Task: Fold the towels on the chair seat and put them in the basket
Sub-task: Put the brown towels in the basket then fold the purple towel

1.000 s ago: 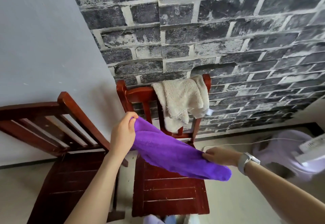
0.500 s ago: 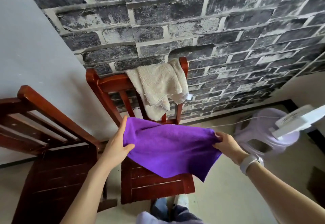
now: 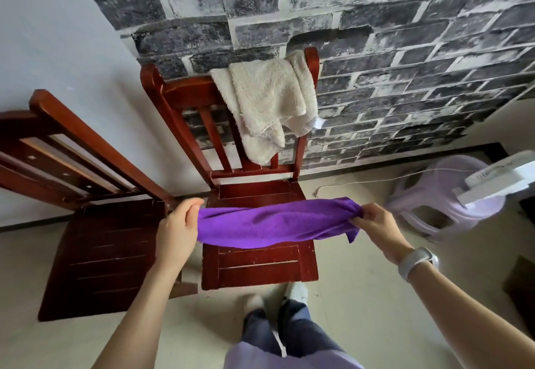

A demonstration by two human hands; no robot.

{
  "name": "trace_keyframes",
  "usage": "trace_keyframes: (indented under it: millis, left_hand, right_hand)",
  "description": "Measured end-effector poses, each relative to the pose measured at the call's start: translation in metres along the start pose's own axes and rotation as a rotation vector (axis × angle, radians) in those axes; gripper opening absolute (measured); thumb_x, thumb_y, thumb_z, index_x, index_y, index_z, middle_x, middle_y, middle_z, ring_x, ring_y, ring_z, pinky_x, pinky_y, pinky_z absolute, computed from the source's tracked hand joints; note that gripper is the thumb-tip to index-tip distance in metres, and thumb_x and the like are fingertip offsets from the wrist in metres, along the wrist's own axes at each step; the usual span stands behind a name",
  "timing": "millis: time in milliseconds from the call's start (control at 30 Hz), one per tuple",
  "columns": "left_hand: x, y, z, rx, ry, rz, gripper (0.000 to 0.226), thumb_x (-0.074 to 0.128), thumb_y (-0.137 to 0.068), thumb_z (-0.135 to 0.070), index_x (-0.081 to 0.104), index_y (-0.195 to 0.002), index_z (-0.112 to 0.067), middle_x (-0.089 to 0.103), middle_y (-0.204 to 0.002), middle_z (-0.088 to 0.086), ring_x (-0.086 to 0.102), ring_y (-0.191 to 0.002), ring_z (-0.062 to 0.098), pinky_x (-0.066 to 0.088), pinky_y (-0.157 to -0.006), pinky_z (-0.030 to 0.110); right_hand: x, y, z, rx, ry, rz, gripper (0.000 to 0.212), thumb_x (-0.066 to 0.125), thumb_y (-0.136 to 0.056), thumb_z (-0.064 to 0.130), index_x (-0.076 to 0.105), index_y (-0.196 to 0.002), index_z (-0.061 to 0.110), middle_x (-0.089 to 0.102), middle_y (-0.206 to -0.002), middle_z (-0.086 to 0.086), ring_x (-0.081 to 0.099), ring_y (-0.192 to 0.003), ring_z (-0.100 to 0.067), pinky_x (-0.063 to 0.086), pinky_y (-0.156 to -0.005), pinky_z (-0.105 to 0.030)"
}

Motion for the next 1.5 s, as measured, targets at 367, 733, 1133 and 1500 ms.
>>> trace_keyframes:
  millis: [367, 733, 1133, 1500]
  left_hand:
    - [-0.038, 0.035, 0.040, -0.244, 0.479, 0.452, 0.065, 0.074, -0.072, -0.003, 0.050, -0.129, -0.021, 0.042, -0.129, -0.003, 0.045, -0.120, 0.011, 0.035, -0.105, 0.030]
    - [-0.052, 0.093, 0.073, 0.206, -0.054, 0.228, 0.019, 0.056, -0.085, -0.003, 0.068, -0.099, -0.006, 0.066, -0.102, 0.006, 0.054, -0.092, 0.019, 0.034, -0.083, 0.022]
    - [-0.029, 0.118, 0.113, 0.019, 0.010, 0.457, 0.016, 0.051, -0.091, -0.013, 0.064, -0.100, -0.008, 0.069, -0.092, 0.013, 0.063, -0.088, 0.032, 0.041, -0.072, 0.031]
    - [0.036, 0.033, 0.118, -0.048, -0.098, 0.294, 0.022, 0.045, -0.092, -0.007, 0.061, -0.107, -0.005, 0.068, -0.098, 0.017, 0.061, -0.090, 0.037, 0.044, -0.074, 0.036]
  right_hand:
    - [0.005, 0.057, -0.003, -0.107, -0.091, -0.190, 0.014, 0.059, -0.086, 0.006, 0.055, -0.095, -0.003, 0.059, -0.081, -0.014, 0.053, -0.071, -0.024, 0.047, -0.066, -0.033]
    - [0.022, 0.147, -0.032, -0.176, 0.167, -0.107, 0.037, 0.045, -0.078, -0.015, 0.064, -0.105, 0.002, 0.063, -0.100, -0.011, 0.057, -0.088, -0.023, 0.041, -0.068, -0.001]
    - [0.035, 0.169, -0.070, -0.163, 0.510, 0.108, 0.011, 0.055, -0.079, 0.001, 0.061, -0.079, 0.011, 0.059, -0.078, -0.004, 0.054, -0.073, -0.026, 0.040, -0.068, -0.030]
    - [0.070, 0.043, -0.058, -0.100, 0.551, -0.008, 0.018, 0.053, -0.089, 0.027, 0.062, -0.100, 0.015, 0.066, -0.097, -0.014, 0.059, -0.093, -0.035, 0.043, -0.076, -0.035]
Point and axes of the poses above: each hand's wrist, its own y-axis away from the middle knuckle, its own x-axis out of the palm, z = x × y, the point moved 1 cm from there along -y, towards the middle knuckle
